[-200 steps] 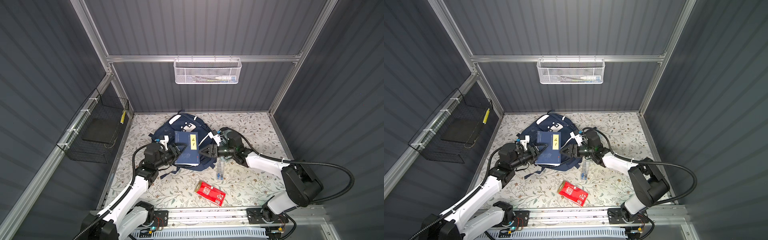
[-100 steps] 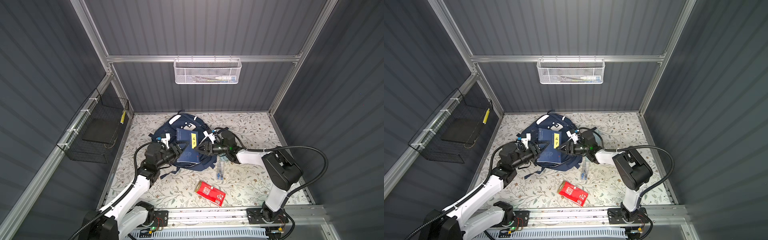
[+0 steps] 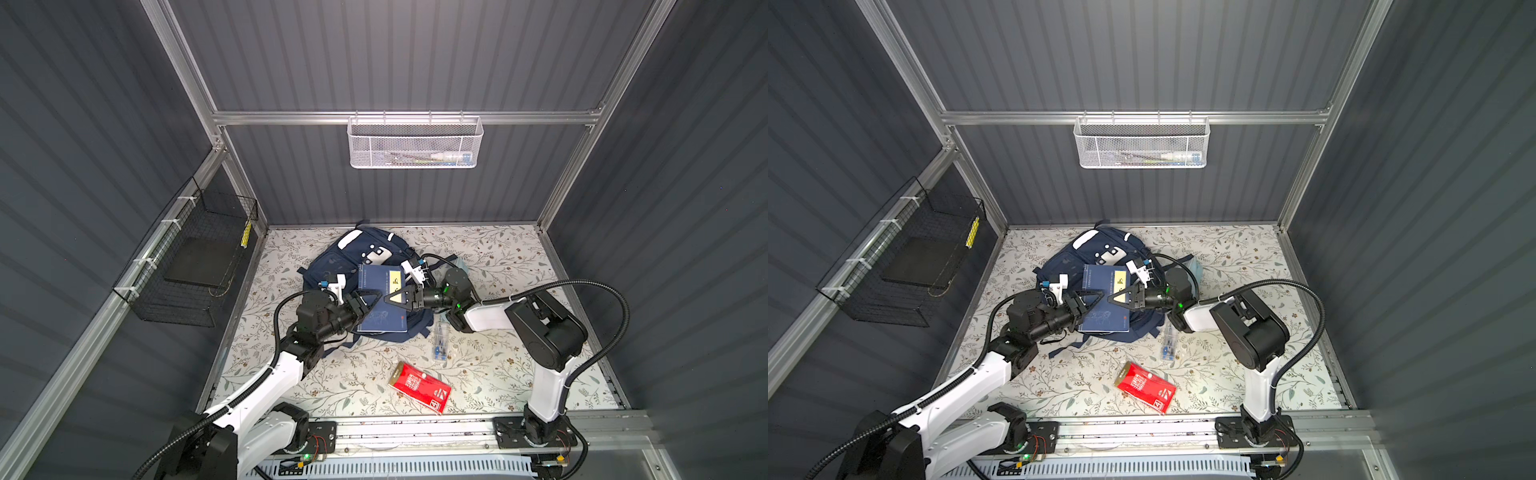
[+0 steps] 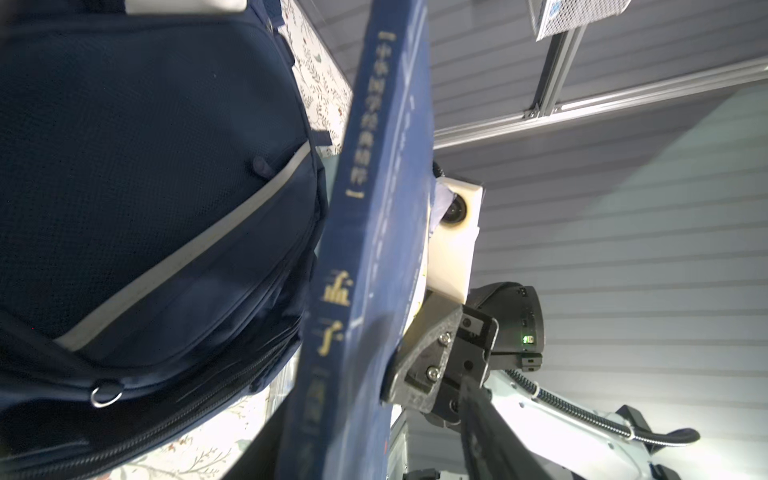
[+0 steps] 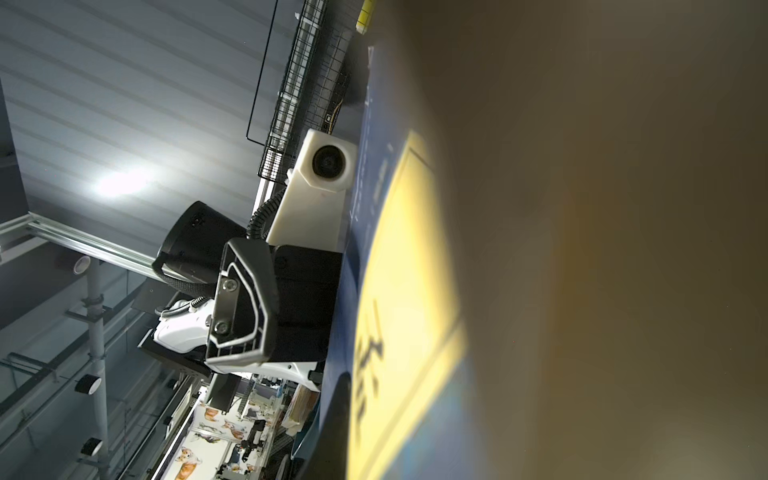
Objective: Pack the student bag
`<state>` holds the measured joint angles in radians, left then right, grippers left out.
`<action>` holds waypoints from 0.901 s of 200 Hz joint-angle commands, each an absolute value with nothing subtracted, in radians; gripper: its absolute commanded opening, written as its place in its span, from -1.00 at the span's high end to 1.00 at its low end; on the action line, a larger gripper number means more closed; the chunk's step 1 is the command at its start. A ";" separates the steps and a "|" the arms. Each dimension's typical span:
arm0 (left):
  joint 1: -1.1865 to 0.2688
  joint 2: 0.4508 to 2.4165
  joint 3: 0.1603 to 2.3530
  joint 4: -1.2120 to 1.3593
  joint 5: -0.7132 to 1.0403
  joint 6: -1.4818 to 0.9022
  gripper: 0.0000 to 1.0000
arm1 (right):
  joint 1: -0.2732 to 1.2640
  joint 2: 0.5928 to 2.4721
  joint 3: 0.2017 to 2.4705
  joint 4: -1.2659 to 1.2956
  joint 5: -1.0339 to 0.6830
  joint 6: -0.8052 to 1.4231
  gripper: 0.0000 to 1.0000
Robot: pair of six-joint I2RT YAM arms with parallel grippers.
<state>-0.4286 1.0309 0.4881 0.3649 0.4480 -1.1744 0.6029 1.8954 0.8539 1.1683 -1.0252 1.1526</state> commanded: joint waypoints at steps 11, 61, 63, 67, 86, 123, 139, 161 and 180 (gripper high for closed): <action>-0.415 0.966 0.617 0.060 0.321 -0.953 -0.78 | 0.506 1.764 0.752 1.106 -1.026 1.106 1.00; -0.445 1.131 0.809 -0.222 0.137 -0.671 -0.99 | 0.311 1.421 0.653 0.520 -0.941 0.785 1.00; -0.451 1.146 0.818 -0.233 0.123 -0.663 -0.99 | 0.304 1.409 0.652 0.497 -0.933 0.774 1.00; -0.468 1.180 0.839 -0.262 0.087 -0.646 -0.98 | 0.288 1.382 0.650 0.441 -0.914 0.745 1.00; -0.578 1.344 0.960 -0.362 -0.077 -0.545 -0.94 | 0.235 1.257 0.670 0.153 -0.784 0.587 1.00; -0.725 1.624 1.188 -0.442 -0.283 -0.394 -0.90 | 0.098 1.155 0.669 -0.006 -0.786 0.522 1.00; -0.740 1.716 1.250 -0.426 -0.302 -0.355 -0.90 | 0.038 1.136 0.639 0.001 -0.819 0.545 1.00; -0.784 1.827 1.336 -0.448 -0.356 -0.304 -0.96 | -0.012 1.079 0.587 0.012 -0.836 0.552 1.00; -0.833 1.924 1.396 -0.471 -0.439 -0.260 -0.99 | -0.018 1.036 0.574 -0.046 -0.803 0.505 1.00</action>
